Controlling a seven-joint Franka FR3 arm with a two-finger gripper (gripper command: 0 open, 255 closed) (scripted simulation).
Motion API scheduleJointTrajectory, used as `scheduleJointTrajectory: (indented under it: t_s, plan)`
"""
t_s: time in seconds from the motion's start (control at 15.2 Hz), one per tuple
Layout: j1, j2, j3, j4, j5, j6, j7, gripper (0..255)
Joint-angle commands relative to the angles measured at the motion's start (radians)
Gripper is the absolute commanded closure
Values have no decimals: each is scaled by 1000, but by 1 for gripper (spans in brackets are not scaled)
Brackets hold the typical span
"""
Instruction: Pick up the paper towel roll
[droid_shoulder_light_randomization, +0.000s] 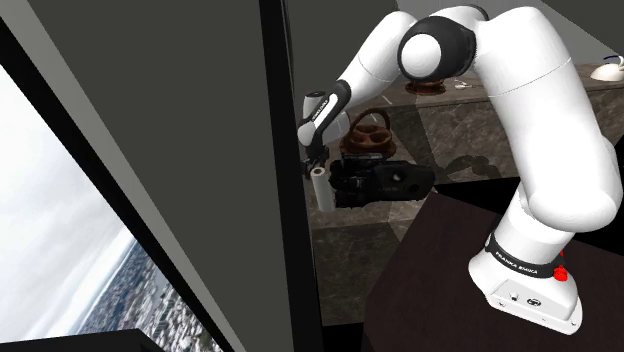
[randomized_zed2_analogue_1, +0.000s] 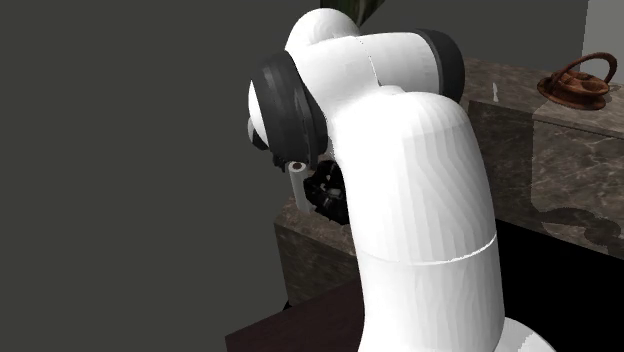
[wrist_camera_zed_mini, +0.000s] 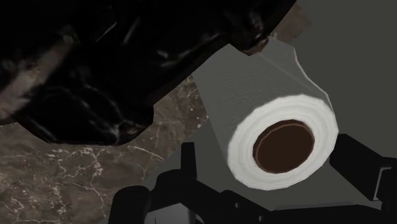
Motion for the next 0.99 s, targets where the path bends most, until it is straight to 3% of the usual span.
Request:
scheduleJointTrajectory:
  t_s: [0.0,0.59,0.92]
  plan:
    - [-1,7,1,3,1,4,-1,255]
    - [0,3,1,-1,1,4,0,255]
    - [6,-49,-6,-11,-7,-38,6,255]
